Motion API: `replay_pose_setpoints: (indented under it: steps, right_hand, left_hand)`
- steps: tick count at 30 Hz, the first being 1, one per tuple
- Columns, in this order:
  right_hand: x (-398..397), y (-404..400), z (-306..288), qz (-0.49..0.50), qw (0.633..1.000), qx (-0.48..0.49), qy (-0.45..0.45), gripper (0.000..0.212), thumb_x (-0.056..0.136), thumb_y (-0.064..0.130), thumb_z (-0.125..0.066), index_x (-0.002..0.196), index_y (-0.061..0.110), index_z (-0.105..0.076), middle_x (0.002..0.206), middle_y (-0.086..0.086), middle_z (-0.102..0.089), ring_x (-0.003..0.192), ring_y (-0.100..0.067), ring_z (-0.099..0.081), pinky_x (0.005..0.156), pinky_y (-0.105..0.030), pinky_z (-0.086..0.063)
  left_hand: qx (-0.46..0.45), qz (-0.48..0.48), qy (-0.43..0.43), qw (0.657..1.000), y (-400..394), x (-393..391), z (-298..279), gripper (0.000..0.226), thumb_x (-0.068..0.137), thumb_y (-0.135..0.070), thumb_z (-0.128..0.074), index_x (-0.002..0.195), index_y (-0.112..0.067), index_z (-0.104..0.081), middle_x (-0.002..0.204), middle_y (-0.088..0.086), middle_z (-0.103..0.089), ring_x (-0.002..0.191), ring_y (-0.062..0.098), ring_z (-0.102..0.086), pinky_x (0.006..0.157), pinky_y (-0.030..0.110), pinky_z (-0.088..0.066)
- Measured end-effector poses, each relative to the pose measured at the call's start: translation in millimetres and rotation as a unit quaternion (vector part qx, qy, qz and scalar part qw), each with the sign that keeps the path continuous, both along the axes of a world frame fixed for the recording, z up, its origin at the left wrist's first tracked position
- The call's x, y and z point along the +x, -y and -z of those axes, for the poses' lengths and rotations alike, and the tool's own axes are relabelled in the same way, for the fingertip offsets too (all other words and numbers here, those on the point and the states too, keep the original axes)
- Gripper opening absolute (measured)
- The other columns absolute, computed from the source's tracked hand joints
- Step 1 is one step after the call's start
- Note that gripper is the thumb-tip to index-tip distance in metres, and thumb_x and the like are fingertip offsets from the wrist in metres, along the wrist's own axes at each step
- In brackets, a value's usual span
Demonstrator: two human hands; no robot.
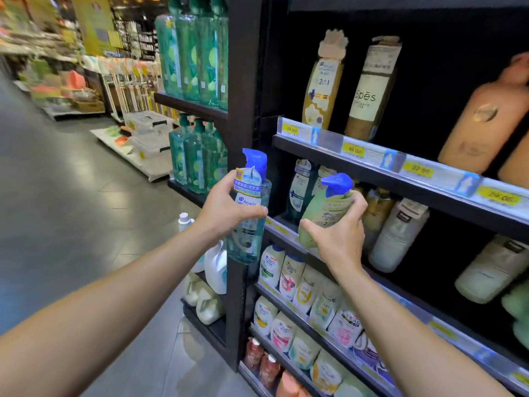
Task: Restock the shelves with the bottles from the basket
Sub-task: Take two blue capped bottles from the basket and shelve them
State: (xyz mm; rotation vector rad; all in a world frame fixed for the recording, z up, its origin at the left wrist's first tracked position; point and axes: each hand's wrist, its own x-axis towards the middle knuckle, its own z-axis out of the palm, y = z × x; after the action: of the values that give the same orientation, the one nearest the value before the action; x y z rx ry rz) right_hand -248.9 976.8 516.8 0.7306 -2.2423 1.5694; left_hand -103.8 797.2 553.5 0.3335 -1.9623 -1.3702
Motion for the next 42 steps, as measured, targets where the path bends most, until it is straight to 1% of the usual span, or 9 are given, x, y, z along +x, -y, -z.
replay_pose_setpoints:
  steps: [6,11,18,22,25,29,32,37,42]
  right_hand:
    - [-26.3,26.4,6.0,0.001,1.0,0.002,-0.006,0.09,0.058,0.04,-0.089,0.123,0.037,-0.027,0.097,0.027,-0.048,0.091,-0.009,-0.051,0.082,-0.032,-0.042]
    - [-42.7,42.1,19.3,0.023,1.0,0.001,0.011,0.09,0.059,0.037,-0.089,0.125,0.037,-0.027,0.11,0.013,-0.051,0.095,-0.014,-0.052,0.083,-0.031,-0.042]
    - [-54.7,75.0,37.1,0.125,0.991,0.02,0.032,0.084,0.06,0.041,-0.089,0.114,0.026,-0.027,0.111,0.004,-0.049,0.099,-0.029,-0.055,0.088,-0.043,-0.047]
    - [-60.2,88.9,42.6,0.178,0.981,0.05,0.055,0.079,0.062,0.047,-0.088,0.103,0.024,-0.024,0.114,-0.006,-0.054,0.098,-0.036,-0.058,0.082,-0.044,-0.047]
    - [-64.4,95.1,42.9,0.21,0.973,0.072,0.064,0.078,0.064,0.053,-0.086,0.098,0.023,-0.023,0.114,-0.01,-0.055,0.098,-0.039,-0.058,0.075,-0.041,-0.043]
    - [-70.1,101.9,37.1,0.255,0.956,0.116,0.084,0.077,0.064,0.058,-0.084,0.104,0.011,-0.037,0.112,-0.016,-0.059,0.103,-0.042,-0.06,0.079,-0.046,-0.047]
    - [-73.1,104.1,34.2,0.268,0.949,0.139,0.09,0.071,0.066,0.059,-0.082,0.095,0.014,-0.035,0.108,-0.015,-0.061,0.1,-0.041,-0.061,0.075,-0.042,-0.045]
    - [-75.3,101.2,33.6,0.274,0.943,0.172,0.081,0.069,0.068,0.062,-0.08,0.098,0.007,-0.049,0.104,-0.016,-0.064,0.095,-0.041,-0.063,0.068,-0.037,-0.038]
    - [-73.1,95.1,37.6,0.244,0.951,0.166,0.088,0.067,0.07,0.06,-0.079,0.088,0.013,-0.035,0.088,-0.005,-0.05,0.077,-0.029,-0.052,0.061,-0.036,-0.039]
  left_hand:
    - [0.004,0.011,0.002,1.0,21.9,-22.8,5.7,0.059,0.055,-0.032,-0.088,0.108,-0.038,-0.062,0.095,-0.012,-0.071,0.083,0.008,-0.069,0.072,0.02,-0.052]
    - [-0.01,0.029,0.003,1.0,39.8,-38.7,9.4,0.063,0.052,-0.032,-0.087,0.109,-0.039,-0.062,0.09,-0.019,-0.068,0.081,0.002,-0.062,0.073,0.016,-0.048]
    - [-0.039,0.078,0.016,0.996,70.0,-60.0,6.0,0.066,0.053,-0.03,-0.088,0.113,-0.035,-0.061,0.095,-0.019,-0.069,0.086,0.002,-0.063,0.078,0.019,-0.05]
    - [-0.053,0.109,0.025,0.992,82.4,-68.4,8.6,0.063,0.057,-0.022,-0.088,0.113,-0.036,-0.06,0.094,-0.022,-0.068,0.085,-0.003,-0.063,0.076,0.013,-0.049]
    - [-0.065,0.127,0.039,0.989,88.9,-72.9,14.3,0.065,0.061,-0.018,-0.088,0.117,-0.031,-0.06,0.092,-0.021,-0.068,0.082,-0.001,-0.062,0.075,0.016,-0.049]
    - [-0.083,0.131,0.049,0.987,92.5,-78.6,19.8,0.065,0.062,-0.016,-0.089,0.118,-0.03,-0.06,0.094,-0.024,-0.067,0.085,-0.003,-0.063,0.075,0.014,-0.047]
    - [-0.072,0.128,0.051,0.988,91.8,-83.6,23.7,0.069,0.062,-0.014,-0.09,0.123,-0.027,-0.059,0.097,-0.018,-0.069,0.085,-0.003,-0.064,0.073,0.011,-0.046]
    - [-0.052,0.111,0.039,0.992,81.3,-92.3,34.4,0.076,0.063,-0.009,-0.09,0.128,-0.022,-0.054,0.105,-0.011,-0.069,0.087,0.0,-0.065,0.077,0.014,-0.048]
    - [-0.04,0.097,0.006,0.994,65.5,-99.8,43.3,0.07,0.064,-0.009,-0.087,0.122,-0.027,-0.052,0.102,-0.016,-0.066,0.085,-0.002,-0.063,0.075,0.014,-0.047]
